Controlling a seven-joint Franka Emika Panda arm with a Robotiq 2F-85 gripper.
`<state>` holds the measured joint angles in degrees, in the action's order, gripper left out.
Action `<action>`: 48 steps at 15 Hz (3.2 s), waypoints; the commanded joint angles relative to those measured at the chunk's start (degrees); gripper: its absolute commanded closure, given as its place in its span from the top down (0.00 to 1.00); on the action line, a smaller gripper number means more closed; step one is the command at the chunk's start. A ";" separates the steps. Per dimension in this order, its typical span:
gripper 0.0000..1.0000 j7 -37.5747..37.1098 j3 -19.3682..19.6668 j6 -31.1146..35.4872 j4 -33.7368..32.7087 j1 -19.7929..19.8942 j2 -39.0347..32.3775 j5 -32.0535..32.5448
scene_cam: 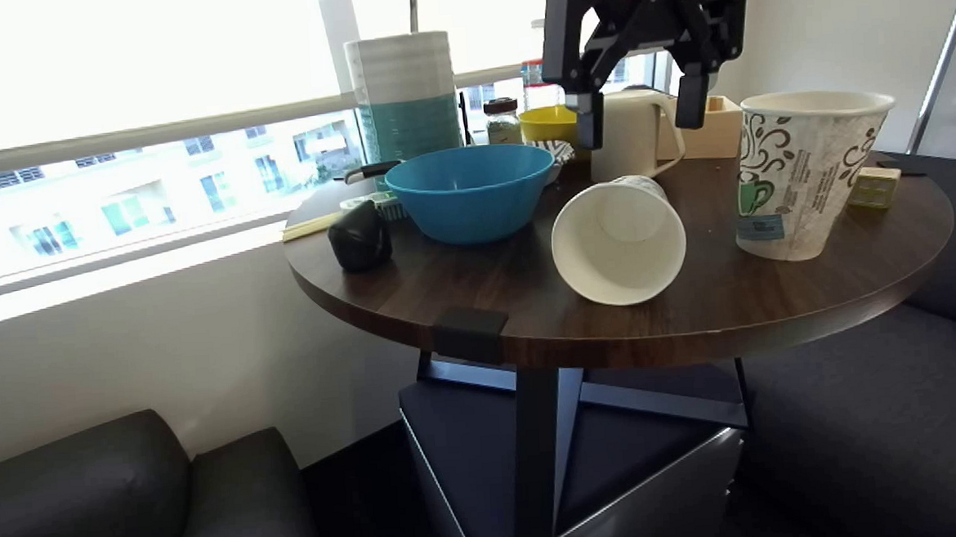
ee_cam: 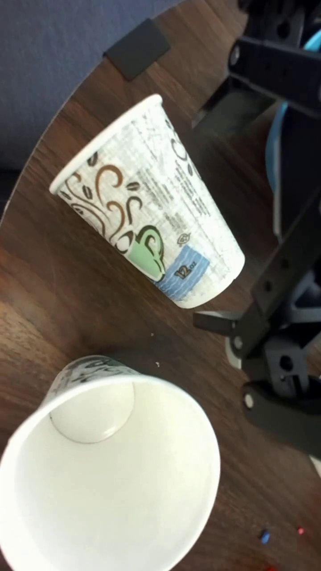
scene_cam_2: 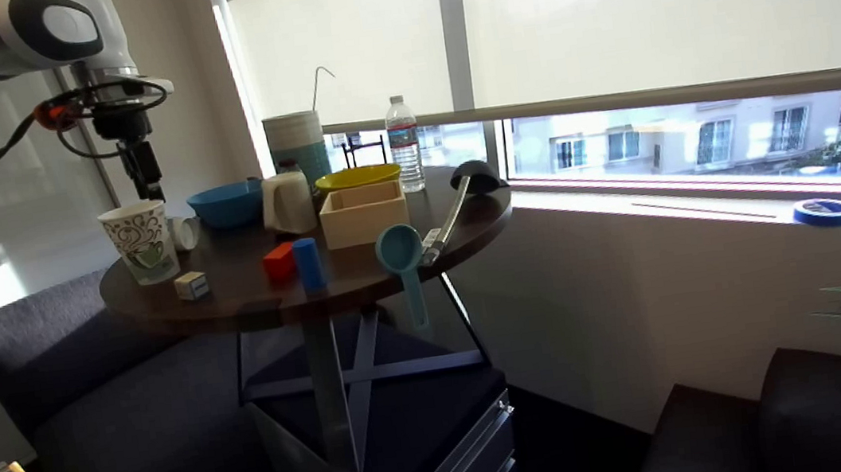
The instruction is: Turn the paper cup on the left upside down, pick up the paper cup on the right and put it on the paper cup to the left
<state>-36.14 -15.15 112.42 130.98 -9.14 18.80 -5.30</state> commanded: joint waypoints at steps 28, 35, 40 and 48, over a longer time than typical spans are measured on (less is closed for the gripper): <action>0.52 -21.06 2.90 5.12 2.07 1.50 -7.23 -2.11; 0.38 -21.20 2.01 4.96 2.07 1.14 -4.55 0.64; 0.38 -19.57 -0.73 6.40 3.37 1.05 0.00 10.35; 0.38 -12.78 -3.73 21.01 7.05 0.67 3.72 20.73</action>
<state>-51.55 -18.40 126.34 134.79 -8.58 20.56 12.14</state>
